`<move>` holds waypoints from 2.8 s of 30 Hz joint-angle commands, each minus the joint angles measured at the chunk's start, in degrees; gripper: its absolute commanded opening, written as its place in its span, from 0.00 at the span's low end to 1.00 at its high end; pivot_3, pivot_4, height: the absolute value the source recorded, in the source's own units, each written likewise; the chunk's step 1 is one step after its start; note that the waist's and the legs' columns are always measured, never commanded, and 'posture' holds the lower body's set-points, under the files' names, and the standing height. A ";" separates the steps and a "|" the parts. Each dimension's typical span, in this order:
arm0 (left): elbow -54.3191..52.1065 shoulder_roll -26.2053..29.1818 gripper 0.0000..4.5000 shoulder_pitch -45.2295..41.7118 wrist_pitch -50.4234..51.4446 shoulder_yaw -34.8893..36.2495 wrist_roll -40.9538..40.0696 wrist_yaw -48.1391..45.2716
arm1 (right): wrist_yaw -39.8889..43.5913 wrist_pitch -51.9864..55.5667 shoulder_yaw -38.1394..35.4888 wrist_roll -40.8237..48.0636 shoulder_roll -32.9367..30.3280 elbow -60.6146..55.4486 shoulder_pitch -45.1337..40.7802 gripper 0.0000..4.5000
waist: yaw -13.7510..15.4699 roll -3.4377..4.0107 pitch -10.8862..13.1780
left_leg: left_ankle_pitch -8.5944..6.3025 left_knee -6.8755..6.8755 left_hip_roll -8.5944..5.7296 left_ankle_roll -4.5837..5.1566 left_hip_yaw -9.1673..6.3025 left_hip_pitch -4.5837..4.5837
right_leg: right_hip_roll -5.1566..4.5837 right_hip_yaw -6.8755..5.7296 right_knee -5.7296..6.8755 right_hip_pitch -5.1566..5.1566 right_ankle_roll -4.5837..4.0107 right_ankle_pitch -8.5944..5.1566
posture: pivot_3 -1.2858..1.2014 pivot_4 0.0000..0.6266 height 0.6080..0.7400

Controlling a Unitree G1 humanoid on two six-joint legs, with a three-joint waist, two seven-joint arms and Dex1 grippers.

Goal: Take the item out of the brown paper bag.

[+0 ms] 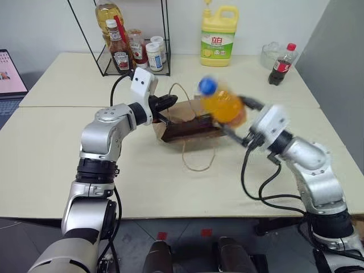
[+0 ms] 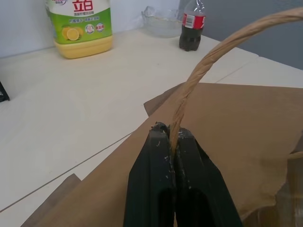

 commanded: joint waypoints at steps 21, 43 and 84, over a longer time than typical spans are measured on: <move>-3.59 0.25 0.00 0.26 -0.67 -0.86 0.81 -1.07 | 3.85 -29.38 20.96 -39.87 -30.25 39.48 -7.18 0.73 | -1.19 0.03 0.03 | -0.01 -0.04 -0.06 0.03 0.16 -0.08 | -0.04 0.15 -0.05 -0.20 0.01 -0.01 | 0.52 0.24 1.00; -1.13 2.28 0.00 -1.06 -1.31 1.24 1.08 -0.44 | 18.54 -29.45 14.80 -32.19 -28.73 35.86 -6.57 0.98 | -1.00 0.03 0.03 | -0.01 0.03 -0.05 0.02 0.12 -0.01 | -0.05 0.08 -0.06 0.00 0.01 0.00 | 0.52 0.24 1.00; -14.99 10.56 1.00 15.15 2.73 17.93 -2.05 7.15 | -0.85 5.01 1.35 -13.65 0.10 3.78 11.37 1.00 | -1.18 0.06 0.01 | 0.00 -0.02 0.02 0.00 0.09 0.01 | -0.04 0.01 0.02 -0.03 0.01 0.00 | 0.52 0.24 1.00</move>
